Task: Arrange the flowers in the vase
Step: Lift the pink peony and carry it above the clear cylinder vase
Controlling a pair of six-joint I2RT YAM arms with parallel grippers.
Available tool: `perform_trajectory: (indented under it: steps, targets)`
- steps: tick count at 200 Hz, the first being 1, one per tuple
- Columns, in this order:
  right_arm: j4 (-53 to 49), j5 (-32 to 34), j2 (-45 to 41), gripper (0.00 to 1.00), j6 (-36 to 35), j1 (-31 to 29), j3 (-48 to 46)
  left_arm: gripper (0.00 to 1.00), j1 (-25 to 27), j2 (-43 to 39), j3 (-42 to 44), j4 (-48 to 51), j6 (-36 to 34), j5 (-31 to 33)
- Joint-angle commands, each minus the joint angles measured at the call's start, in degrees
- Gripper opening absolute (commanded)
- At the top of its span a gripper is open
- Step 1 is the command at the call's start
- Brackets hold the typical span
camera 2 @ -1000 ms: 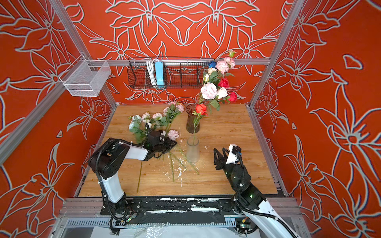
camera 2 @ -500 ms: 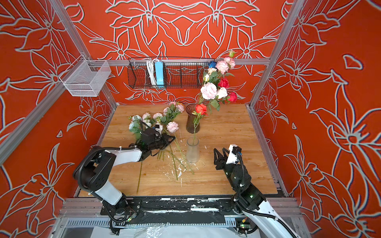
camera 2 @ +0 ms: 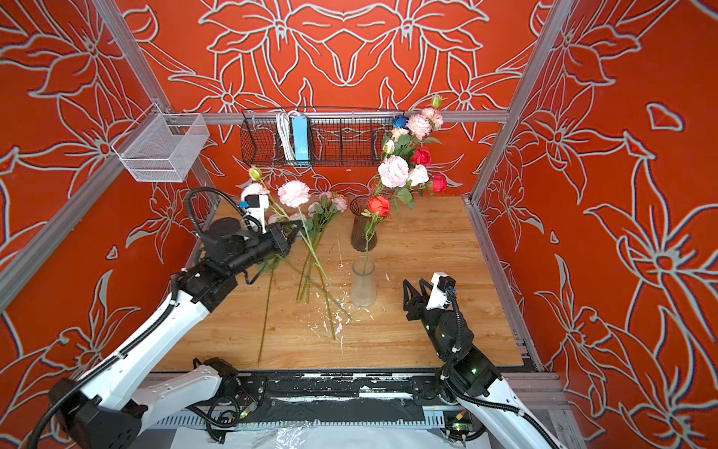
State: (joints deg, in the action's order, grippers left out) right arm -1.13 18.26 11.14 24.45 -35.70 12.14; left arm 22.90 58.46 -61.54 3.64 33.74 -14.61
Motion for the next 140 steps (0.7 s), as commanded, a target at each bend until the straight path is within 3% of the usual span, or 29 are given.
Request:
perform_trajectory:
  steps: [1, 59, 140]
  targets:
    - [-0.1, 1.6, -0.2, 0.56, 0.6, 0.3, 0.2, 0.0, 1.1, -1.4, -3.2, 1.6, -4.0, 0.5]
    - [-0.7, 2.3, -0.8, 0.56, 0.2, 0.3, 0.2, 0.0, 10.1, 7.7, -9.5, -12.8, -10.7, 3.9]
    - [-0.8, 2.2, -1.0, 0.56, 0.2, 0.3, 0.2, 0.0, 12.1, 16.5, -12.4, -18.6, -14.0, 3.1]
